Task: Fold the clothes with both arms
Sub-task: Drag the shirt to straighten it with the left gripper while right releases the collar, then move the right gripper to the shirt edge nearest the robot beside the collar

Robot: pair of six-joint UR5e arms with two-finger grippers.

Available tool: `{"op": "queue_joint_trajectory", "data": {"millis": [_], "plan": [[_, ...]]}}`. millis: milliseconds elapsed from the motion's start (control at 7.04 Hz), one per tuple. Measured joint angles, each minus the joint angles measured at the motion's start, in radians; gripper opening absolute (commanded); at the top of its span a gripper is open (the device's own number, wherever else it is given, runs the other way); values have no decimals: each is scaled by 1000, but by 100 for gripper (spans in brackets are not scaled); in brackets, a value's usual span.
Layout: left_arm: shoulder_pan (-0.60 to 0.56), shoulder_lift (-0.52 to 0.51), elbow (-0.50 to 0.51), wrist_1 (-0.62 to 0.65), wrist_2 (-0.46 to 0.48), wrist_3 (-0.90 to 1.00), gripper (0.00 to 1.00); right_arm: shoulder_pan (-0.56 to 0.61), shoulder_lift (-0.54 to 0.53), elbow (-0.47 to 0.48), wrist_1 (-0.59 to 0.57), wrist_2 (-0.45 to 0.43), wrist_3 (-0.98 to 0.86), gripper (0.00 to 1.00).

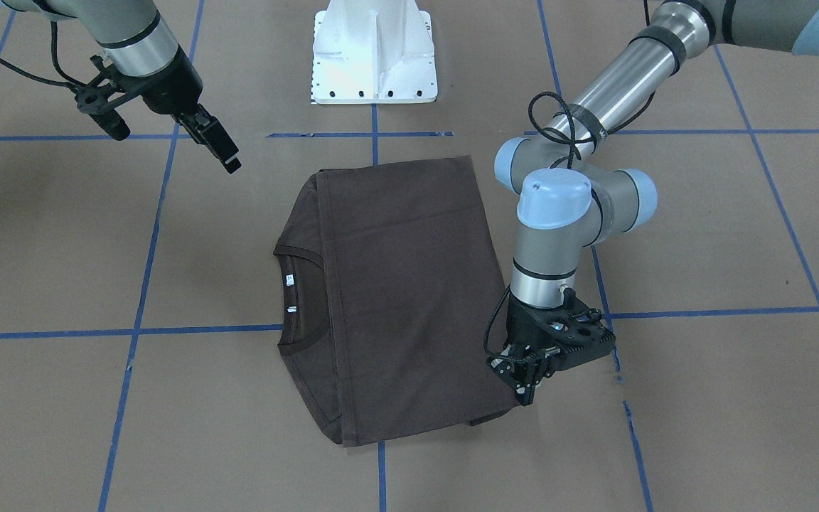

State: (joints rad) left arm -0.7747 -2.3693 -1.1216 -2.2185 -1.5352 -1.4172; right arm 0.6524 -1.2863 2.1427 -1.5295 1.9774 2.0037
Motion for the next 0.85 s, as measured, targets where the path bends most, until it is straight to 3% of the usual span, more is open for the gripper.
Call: {"op": "queue_joint_trajectory", "data": {"millis": [284, 710, 852], "plan": [[-4, 6, -25, -72, -13, -62, 100, -37, 84, -54, 1, -63, 15, 100], [-1, 200, -376, -79, -158, -136, 100, -202, 142, -148, 2, -232, 15, 99], [4, 246, -433, -98, -174, -141, 100, -250, 165, -198, 3, -287, 17, 95]]}}
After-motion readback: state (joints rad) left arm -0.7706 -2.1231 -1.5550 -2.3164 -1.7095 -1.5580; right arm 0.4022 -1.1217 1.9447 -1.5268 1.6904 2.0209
